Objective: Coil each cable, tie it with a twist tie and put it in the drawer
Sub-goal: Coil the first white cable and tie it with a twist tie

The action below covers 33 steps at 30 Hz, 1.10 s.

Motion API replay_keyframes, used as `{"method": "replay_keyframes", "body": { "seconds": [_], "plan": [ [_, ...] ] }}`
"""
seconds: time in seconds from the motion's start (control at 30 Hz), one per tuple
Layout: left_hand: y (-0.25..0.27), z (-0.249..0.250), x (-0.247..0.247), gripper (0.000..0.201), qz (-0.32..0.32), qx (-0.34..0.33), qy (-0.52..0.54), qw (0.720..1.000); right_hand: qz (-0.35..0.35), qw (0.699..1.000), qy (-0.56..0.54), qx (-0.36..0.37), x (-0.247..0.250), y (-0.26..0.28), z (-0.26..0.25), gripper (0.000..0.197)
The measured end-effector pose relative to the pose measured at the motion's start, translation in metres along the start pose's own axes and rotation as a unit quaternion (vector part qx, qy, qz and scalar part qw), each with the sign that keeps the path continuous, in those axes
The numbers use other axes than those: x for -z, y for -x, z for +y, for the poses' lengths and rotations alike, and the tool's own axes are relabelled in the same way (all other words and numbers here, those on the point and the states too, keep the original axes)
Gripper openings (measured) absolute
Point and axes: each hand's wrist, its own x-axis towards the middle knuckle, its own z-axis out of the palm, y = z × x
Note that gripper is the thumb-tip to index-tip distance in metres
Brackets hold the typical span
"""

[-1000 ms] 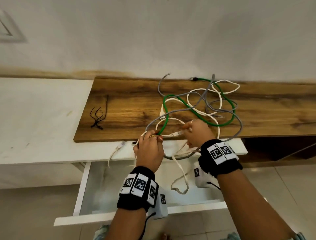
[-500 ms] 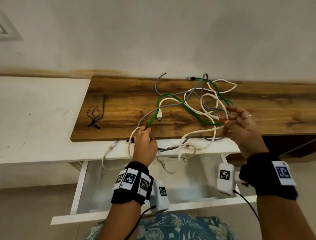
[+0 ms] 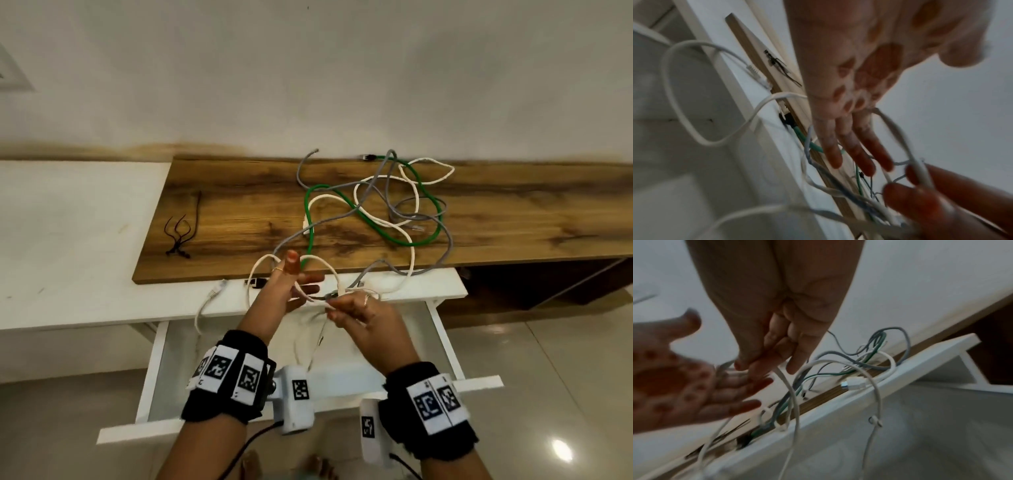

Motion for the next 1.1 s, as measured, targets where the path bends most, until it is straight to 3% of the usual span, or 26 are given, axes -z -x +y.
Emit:
{"method": "replay_keyframes", "body": {
  "seconds": [0.1,0.2,0.23,0.3,0.37,0.4,0.47,0.53,0.63,0.7,0.77,0.83,0.97,1.03,1.1],
  "plan": [
    [0.014,0.001,0.001,0.034,0.004,-0.01,0.013,1.0,-0.107,0.994,-0.009,0.016,-0.018,0.002,-0.007,0.019],
    [0.02,0.003,0.015,0.021,0.119,-0.004,-0.017,0.993,-0.198,0.975,-0.089,-0.038,-0.013,0.0,-0.012,0.017],
    [0.022,0.004,0.025,0.019,0.159,0.005,-0.053,0.986,-0.182,0.976,-0.106,-0.057,-0.005,-0.003,-0.009,0.015],
    [0.028,0.008,0.043,0.021,0.212,0.023,-0.138,0.967,-0.065,0.99,-0.09,-0.083,0.011,-0.013,0.004,0.015],
    [0.035,0.009,0.057,0.03,0.204,0.047,-0.273,0.939,0.062,0.992,0.023,-0.105,0.023,-0.019,0.018,0.01],
    [0.037,0.009,0.06,0.035,0.177,0.075,-0.343,0.92,0.074,0.986,0.093,-0.118,0.026,-0.02,0.022,0.013],
    [0.036,0.006,0.064,0.039,0.115,0.14,-0.397,0.9,-0.023,0.974,0.18,-0.132,0.022,-0.02,0.033,0.036],
    [0.034,0.008,0.06,0.036,0.08,0.19,-0.348,0.915,-0.09,0.966,0.198,-0.138,0.013,-0.019,0.032,0.033],
    [0.033,0.013,0.051,0.047,0.141,0.174,-0.284,0.932,-0.068,0.97,0.215,-0.092,0.013,-0.02,0.022,0.016],
    [0.031,0.01,0.053,0.059,0.2,0.124,-0.362,0.902,-0.027,0.968,0.246,-0.046,0.022,-0.021,0.015,0.013],
    [0.03,0.007,0.055,0.049,0.22,0.091,-0.443,0.865,0.025,0.981,0.194,-0.023,0.029,-0.02,0.005,0.007],
    [0.028,0.002,0.056,0.031,0.193,0.099,-0.484,0.848,0.083,0.994,0.055,-0.044,0.03,-0.02,-0.003,0.004],
    [0.02,-0.01,0.045,0.04,0.018,0.097,-0.535,0.839,0.168,0.964,-0.18,-0.1,0.029,-0.024,-0.013,0.009],
    [0.016,-0.015,0.035,0.045,-0.046,0.085,-0.498,0.862,0.173,0.951,-0.232,-0.11,0.027,-0.023,-0.015,0.016],
    [0.013,-0.015,0.027,0.046,-0.066,0.078,-0.445,0.89,0.178,0.948,-0.246,-0.095,0.028,-0.02,-0.017,0.019]
  ]
}}
